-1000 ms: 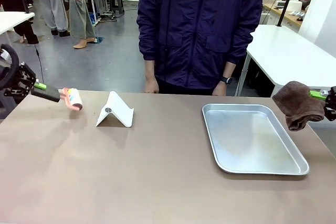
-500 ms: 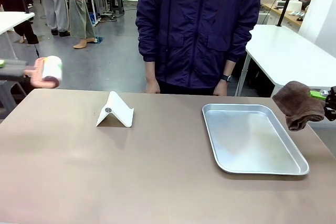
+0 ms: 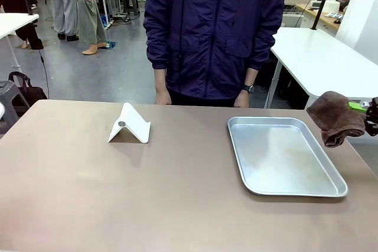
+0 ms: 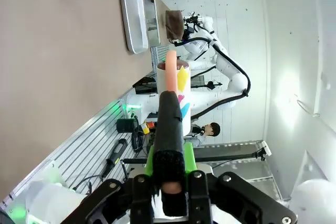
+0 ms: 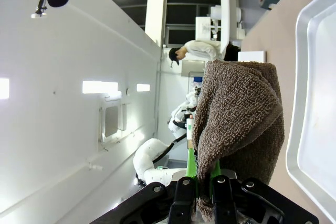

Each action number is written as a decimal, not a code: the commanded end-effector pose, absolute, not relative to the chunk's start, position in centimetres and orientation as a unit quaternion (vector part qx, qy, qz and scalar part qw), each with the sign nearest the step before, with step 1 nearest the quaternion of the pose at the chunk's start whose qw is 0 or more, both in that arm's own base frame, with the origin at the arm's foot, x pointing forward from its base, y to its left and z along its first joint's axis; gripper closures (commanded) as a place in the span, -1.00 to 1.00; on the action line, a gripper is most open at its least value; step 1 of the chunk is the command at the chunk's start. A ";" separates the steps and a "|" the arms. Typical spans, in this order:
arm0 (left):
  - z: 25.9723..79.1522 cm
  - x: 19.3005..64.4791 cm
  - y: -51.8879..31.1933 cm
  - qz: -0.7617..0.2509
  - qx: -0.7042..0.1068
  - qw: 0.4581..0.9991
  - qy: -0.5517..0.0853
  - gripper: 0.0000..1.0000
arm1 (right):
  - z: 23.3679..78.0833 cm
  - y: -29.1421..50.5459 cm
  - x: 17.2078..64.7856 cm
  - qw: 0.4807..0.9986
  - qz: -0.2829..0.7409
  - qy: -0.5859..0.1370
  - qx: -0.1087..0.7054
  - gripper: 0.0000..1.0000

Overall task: Clean the surface of the table.
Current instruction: Clean the area not pointed to by the person, then return the Lint Roller and towel to their original positions.

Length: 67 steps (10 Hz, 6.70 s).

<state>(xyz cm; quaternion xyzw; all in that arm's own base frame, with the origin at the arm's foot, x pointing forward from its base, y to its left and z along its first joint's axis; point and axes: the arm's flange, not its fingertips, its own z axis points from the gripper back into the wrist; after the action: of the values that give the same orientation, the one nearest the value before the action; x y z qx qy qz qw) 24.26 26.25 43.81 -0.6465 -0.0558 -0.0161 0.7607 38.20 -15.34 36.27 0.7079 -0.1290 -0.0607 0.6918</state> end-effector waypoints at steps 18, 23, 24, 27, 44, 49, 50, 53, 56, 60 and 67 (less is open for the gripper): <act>42.7 22.9 26.4 -0.016 -0.649 0.759 -0.057 0.55 | 36.7 -15.2 38.3 0.690 -0.061 -0.130 0.710 0.81; 45.8 23.4 23.6 -0.046 -0.618 0.783 -0.043 0.55 | 38.4 -11.5 38.7 0.724 -0.025 -0.133 0.677 0.81; 47.6 24.4 21.4 -0.063 -0.603 0.795 -0.038 0.55 | 39.5 -9.1 39.2 0.739 -0.002 -0.140 0.659 0.81; 51.8 28.3 12.5 -0.048 -0.555 0.830 -0.034 0.55 | 40.7 0.2 43.7 0.767 -0.015 -0.131 0.628 0.81; 47.7 52.3 -11.1 -0.011 -0.330 0.944 -0.007 0.55 | 31.2 18.9 46.9 0.790 0.027 -0.049 0.610 0.81; 47.2 51.8 -11.1 -0.044 -0.323 0.945 0.009 0.55 | 31.2 18.9 46.9 0.790 0.027 -0.049 0.610 0.81; 47.2 51.8 -11.1 -0.044 -0.323 0.945 0.009 0.55 | 31.2 18.9 46.9 0.790 0.027 -0.049 0.610 0.81; 46.3 53.0 -11.5 -0.003 -0.298 0.954 -0.009 0.55 | 30.2 21.0 46.9 0.823 0.033 -0.055 0.564 0.81; 45.0 54.4 -11.4 0.038 -0.291 0.956 -0.007 0.55 | 28.9 21.2 46.5 0.842 0.013 -0.058 0.537 0.81; 43.7 56.2 -10.7 0.056 -0.288 0.956 0.011 0.55 | 28.7 21.0 47.0 0.848 0.010 -0.060 0.526 0.81; 42.4 57.3 -10.2 0.031 -0.274 0.961 0.025 0.55 | 28.5 20.6 47.1 0.843 0.006 -0.049 0.535 0.81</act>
<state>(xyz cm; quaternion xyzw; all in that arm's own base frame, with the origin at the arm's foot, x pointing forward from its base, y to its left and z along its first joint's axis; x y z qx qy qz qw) 56.94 -10.30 42.14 -0.2818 0.0152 0.0442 0.9583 46.62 20.37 28.26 0.5354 -0.0634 0.0104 0.8421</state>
